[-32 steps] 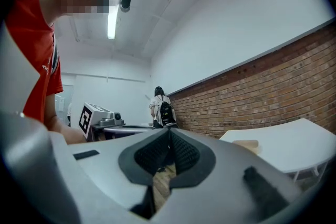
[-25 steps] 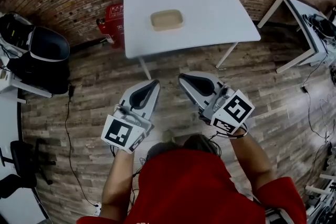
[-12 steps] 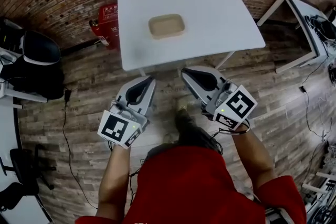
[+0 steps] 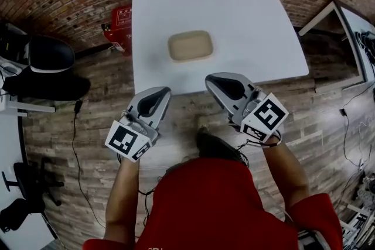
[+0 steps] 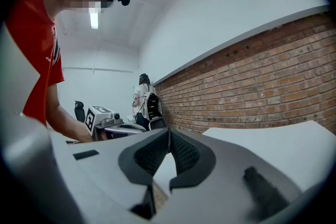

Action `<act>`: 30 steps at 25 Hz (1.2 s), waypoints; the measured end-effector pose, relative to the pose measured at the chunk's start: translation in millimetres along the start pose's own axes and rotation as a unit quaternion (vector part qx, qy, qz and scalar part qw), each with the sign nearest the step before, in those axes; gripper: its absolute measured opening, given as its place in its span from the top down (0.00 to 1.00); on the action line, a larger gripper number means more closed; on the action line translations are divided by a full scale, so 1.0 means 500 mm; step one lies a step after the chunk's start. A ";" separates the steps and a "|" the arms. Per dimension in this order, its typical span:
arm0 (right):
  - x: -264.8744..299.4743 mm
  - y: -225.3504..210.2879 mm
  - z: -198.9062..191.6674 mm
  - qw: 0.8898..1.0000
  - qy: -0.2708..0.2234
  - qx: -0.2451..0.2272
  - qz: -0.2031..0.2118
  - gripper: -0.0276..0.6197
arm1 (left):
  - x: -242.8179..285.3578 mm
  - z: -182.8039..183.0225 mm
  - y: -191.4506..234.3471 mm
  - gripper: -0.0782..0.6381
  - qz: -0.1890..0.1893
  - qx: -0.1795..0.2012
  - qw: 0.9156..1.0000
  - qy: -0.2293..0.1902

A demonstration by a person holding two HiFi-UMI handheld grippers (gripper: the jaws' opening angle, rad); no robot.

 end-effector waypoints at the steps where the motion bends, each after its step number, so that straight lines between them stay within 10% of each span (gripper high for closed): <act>1: 0.007 -0.021 -0.004 1.000 0.002 0.001 0.004 0.91 | 0.015 -0.002 0.012 0.87 0.000 0.000 1.000 0.004; 18: 0.100 -0.225 -0.065 0.995 0.066 -0.031 0.068 0.91 | 0.170 -0.036 0.185 0.85 0.000 0.001 0.998 0.067; 30: 0.160 -0.255 -0.095 0.993 0.105 -0.040 0.047 0.91 | 0.209 -0.089 0.264 0.52 -0.080 0.022 0.987 0.139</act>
Point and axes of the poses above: the fingertips, and each gripper's own axes: x forward along the fingers, y to its left, z out of its top, the point moved 4 cm from there along -x, backward along the fingers, and after that the axes turned 6 degrees about -x, right-handed, at the moved point
